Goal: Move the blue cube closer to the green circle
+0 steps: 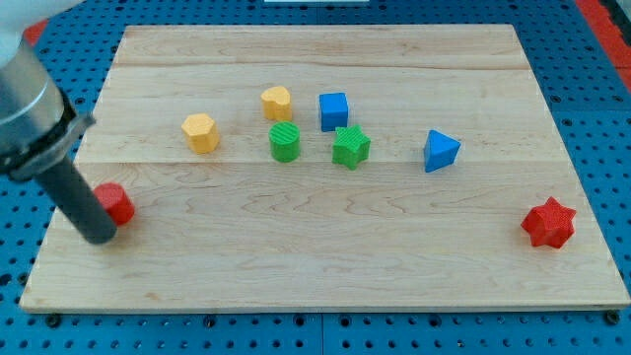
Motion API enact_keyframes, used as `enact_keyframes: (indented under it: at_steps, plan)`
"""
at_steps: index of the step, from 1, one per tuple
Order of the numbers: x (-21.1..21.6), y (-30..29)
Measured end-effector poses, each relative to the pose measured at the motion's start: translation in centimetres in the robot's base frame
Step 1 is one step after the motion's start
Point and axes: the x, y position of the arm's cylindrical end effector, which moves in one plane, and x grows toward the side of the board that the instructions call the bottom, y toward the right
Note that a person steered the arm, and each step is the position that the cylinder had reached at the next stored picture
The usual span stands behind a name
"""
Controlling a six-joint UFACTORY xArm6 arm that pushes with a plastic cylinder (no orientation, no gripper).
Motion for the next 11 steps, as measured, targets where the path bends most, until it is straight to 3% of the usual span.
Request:
enact_keyframes:
  at_steps: [2,3,4,6,8,9,11]
  plan:
    - [-3.2,0.4]
    - [-1.3,5.2]
    - [-1.1,14.2]
    - [-2.1,19.6]
    - [-6.6,27.5]
    - [-6.7,29.1]
    - [-11.3,34.0]
